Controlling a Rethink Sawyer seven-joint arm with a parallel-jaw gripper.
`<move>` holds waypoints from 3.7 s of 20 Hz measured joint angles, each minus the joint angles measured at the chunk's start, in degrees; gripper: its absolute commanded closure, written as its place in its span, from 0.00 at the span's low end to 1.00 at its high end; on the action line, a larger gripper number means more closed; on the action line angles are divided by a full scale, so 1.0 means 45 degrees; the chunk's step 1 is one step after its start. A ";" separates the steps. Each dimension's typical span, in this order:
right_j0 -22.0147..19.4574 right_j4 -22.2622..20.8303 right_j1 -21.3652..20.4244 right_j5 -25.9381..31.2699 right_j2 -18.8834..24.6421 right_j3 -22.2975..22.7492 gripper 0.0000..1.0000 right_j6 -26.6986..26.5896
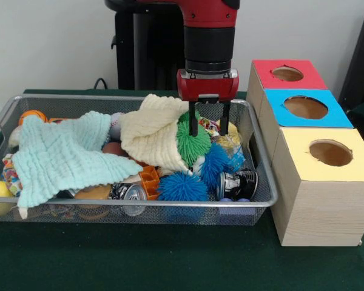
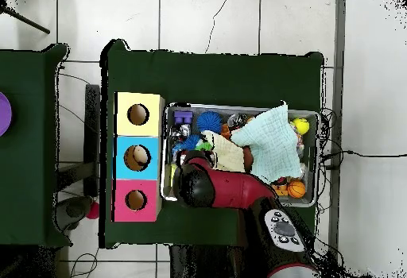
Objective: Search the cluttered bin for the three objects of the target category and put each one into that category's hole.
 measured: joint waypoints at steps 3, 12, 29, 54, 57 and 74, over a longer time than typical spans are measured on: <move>-0.0058 0.0065 0.0196 -0.0003 0.0000 0.0015 0.00 0.0000; -0.0641 0.0557 0.0545 -0.0118 0.0288 0.0179 0.00 0.0000; -0.1512 0.1707 0.0828 -0.0301 0.1484 0.0609 0.00 0.0000; 0.2024 0.3520 0.0868 -0.0856 -0.0375 0.0350 0.00 0.0018; 0.2218 0.3501 0.0874 -0.0903 -0.0569 0.0288 0.00 0.0018; 0.2313 0.2531 0.0887 -0.1175 -0.0722 0.0111 0.00 0.0021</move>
